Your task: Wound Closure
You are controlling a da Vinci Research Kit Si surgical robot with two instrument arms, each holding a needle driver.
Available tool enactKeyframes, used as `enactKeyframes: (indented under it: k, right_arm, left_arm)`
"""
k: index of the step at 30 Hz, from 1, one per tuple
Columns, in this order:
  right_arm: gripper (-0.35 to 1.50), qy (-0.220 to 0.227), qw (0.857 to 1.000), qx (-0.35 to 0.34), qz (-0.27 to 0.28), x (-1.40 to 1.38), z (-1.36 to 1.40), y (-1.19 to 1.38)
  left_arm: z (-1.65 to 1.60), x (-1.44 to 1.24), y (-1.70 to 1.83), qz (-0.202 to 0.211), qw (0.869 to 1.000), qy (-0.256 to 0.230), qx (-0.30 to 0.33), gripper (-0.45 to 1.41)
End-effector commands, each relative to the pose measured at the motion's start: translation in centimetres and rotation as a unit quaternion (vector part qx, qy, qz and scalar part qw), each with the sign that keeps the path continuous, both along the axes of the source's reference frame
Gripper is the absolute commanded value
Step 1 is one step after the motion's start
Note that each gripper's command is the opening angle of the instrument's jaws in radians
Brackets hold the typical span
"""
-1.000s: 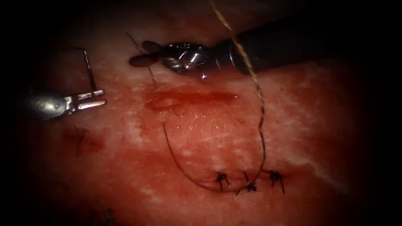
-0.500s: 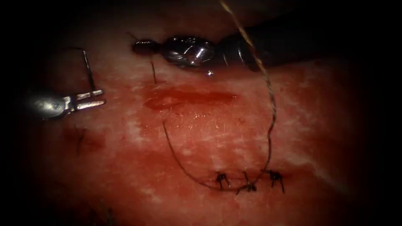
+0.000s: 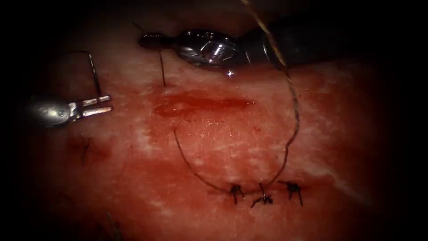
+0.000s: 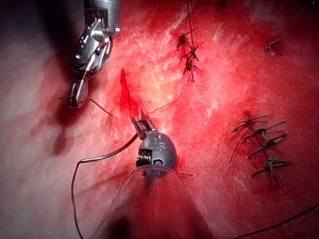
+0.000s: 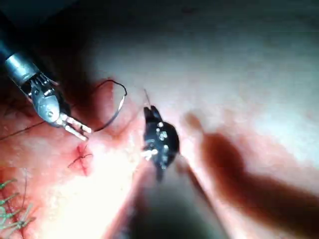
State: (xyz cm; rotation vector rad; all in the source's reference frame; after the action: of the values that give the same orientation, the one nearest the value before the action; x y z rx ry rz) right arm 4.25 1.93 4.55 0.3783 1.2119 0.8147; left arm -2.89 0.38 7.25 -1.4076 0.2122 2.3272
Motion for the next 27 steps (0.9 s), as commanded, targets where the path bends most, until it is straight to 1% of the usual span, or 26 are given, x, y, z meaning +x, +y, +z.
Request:
enactKeyframes:
  k: [1, 4, 6, 7, 8, 9, 10, 12, 13, 14, 15, 16, 17, 18, 19, 20, 21, 22, 24, 27]
  right_arm:
    - [-0.35, -0.001, 1.0, -0.003, -0.001, 0.07, 0.05, -0.05]
    - [-0.35, 0.005, 1.0, -0.003, -0.003, 0.07, 0.05, -0.03]
    - [0.05, 0.009, 1.0, -0.004, -0.002, 0.06, 0.06, -0.02]
    - [0.05, 0.009, 1.0, -0.004, -0.002, 0.06, 0.06, -0.02]
    - [0.41, 0.012, 1.0, -0.006, 0.004, 0.05, 0.06, -0.01]
    - [0.41, 0.012, 1.0, -0.006, 0.004, 0.05, 0.06, -0.01]
    - [0.74, 0.014, 1.0, -0.008, 0.015, 0.03, 0.04, 0.01]
    - [1.03, 0.008, 1.0, -0.007, 0.025, -0.01, 0.0, 0.05]
    - [1.13, 0.005, 0.999, -0.005, 0.031, -0.07, -0.04, 0.09]
    - [1.15, 0.005, 0.999, -0.006, 0.034, -0.16, -0.09, 0.13]
    - [1.15, 0.006, 0.999, -0.008, 0.035, -0.2, -0.11, 0.14]
    - [1.15, 0.006, 0.999, -0.008, 0.035, -0.2, -0.11, 0.14]
    - [1.15, 0.007, 0.999, -0.008, 0.039, -0.25, -0.14, 0.16]
    - [1.16, 0.005, 0.999, -0.01, 0.042, -0.34, -0.17, 0.18]
    - [1.16, 0.005, 0.999, -0.012, 0.042, -0.38, -0.18, 0.19]
    - [1.16, 0.003, 0.999, -0.014, 0.043, -0.43, -0.19, 0.2]
    - [1.16, 0.001, 0.999, -0.014, 0.046, -0.5, -0.2, 0.21]
    - [1.16, 0.0, 0.999, -0.013, 0.047, -0.54, -0.21, 0.22]
    - [1.16, -0.002, 0.999, -0.016, 0.046, -0.58, -0.2, 0.23]
    - [1.16, -0.002, 0.999, -0.016, 0.045, -0.62, -0.19, 0.23]
  left_arm:
    - [0.06, -0.04, -0.08, 0.001, 1.0, 0.0, 0.001, -0.45]
    - [0.08, -0.04, -0.07, 0.001, 1.0, 0.0, 0.001, -0.45]
    - [0.12, -0.04, -0.06, 0.002, 1.0, 0.0, -0.001, -0.45]
    - [0.12, -0.04, -0.06, 0.002, 1.0, 0.0, -0.001, -0.45]
    - [0.18, -0.03, -0.06, 0.001, 1.0, 0.0, 0.004, -0.45]
    - [0.18, -0.03, -0.06, 0.001, 1.0, 0.0, 0.004, -0.45]
    - [0.27, -0.02, -0.07, 0.004, 1.0, 0.001, 0.005, -0.45]
    - [0.38, 0.0, -0.07, 0.0, 1.0, 0.002, 0.013, -0.45]
    - [0.46, 0.03, -0.06, -0.007, 1.0, 0.001, 0.023, -0.3]
    - [0.56, 0.07, -0.04, -0.019, 0.999, -0.002, 0.041, 0.12]
    - [0.6, 0.09, -0.03, -0.023, 0.999, -0.001, 0.047, 0.29]
    - [0.6, 0.09, -0.03, -0.023, 0.999, -0.001, 0.047, 0.29]
    - [0.64, 0.11, -0.03, -0.03, 0.998, -0.004, 0.058, 0.59]
    - [0.7, 0.15, -0.03, -0.042, 0.996, -0.007, 0.076, 0.99]
    - [0.73, 0.17, -0.02, -0.057, 0.994, -0.009, 0.094, 1.13]
    - [0.73, 0.18, -0.02, -0.07, 0.992, -0.01, 0.108, 1.21]
    - [0.71, 0.2, 0.01, -0.096, 0.988, -0.009, 0.124, 1.31]
    - [0.68, 0.21, 0.04, -0.108, 0.986, -0.005, 0.128, 1.36]
    - [0.61, 0.21, 0.07, -0.119, 0.984, -0.003, 0.136, 1.36]
    - [0.32, 0.22, 0.08, -0.126, 0.981, 0.001, 0.147, 1.31]
